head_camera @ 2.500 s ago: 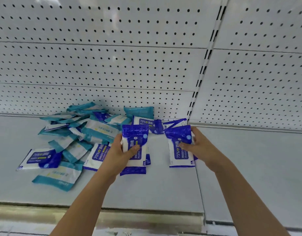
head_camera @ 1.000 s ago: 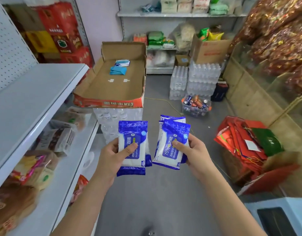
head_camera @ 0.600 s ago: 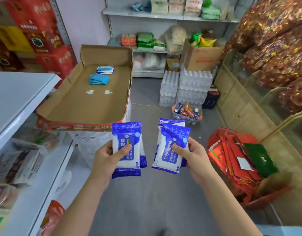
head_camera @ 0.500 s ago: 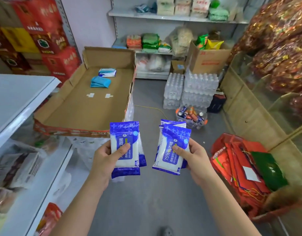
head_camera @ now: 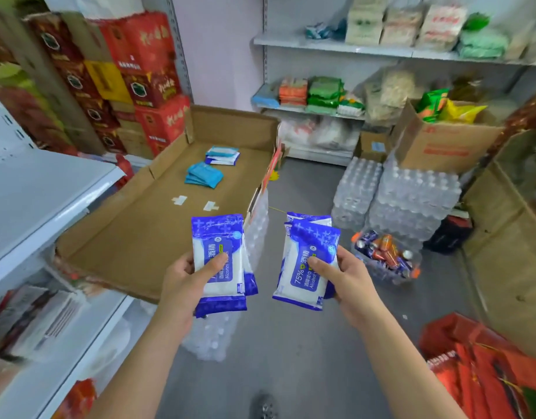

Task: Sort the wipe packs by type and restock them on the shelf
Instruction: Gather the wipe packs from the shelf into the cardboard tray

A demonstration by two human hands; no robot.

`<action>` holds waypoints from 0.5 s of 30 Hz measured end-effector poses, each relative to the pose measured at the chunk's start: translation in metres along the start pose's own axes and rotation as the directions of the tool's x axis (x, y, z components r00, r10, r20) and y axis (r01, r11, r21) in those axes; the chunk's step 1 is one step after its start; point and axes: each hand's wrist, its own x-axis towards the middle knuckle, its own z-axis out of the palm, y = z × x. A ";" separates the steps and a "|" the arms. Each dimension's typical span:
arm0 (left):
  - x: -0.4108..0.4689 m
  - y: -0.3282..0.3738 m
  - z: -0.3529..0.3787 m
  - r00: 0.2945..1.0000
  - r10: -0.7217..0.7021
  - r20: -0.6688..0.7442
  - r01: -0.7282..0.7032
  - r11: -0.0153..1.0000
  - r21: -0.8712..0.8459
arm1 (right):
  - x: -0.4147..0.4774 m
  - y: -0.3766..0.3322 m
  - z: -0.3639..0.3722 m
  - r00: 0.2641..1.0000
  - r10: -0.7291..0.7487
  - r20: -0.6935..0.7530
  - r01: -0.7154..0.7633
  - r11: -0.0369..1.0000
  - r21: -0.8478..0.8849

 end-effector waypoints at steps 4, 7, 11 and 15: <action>0.063 0.009 0.022 1.000 -0.003 -0.021 0.002 0.999 -0.052 | 0.070 -0.024 -0.001 1.000 0.010 0.010 -0.010 0.999 -0.037; 0.107 0.018 0.041 0.999 -0.024 -0.031 0.022 0.996 -0.081 | 0.118 -0.044 -0.002 0.999 0.018 0.036 -0.016 0.998 -0.054; 0.157 0.029 0.064 0.996 -0.033 -0.079 0.023 0.993 -0.120 | 0.182 -0.062 -0.004 0.996 0.036 0.080 -0.027 0.995 -0.100; 0.209 0.034 0.083 0.991 -0.038 -0.132 0.020 0.991 -0.135 | 0.257 -0.074 -0.002 0.988 0.054 0.146 -0.037 0.992 -0.117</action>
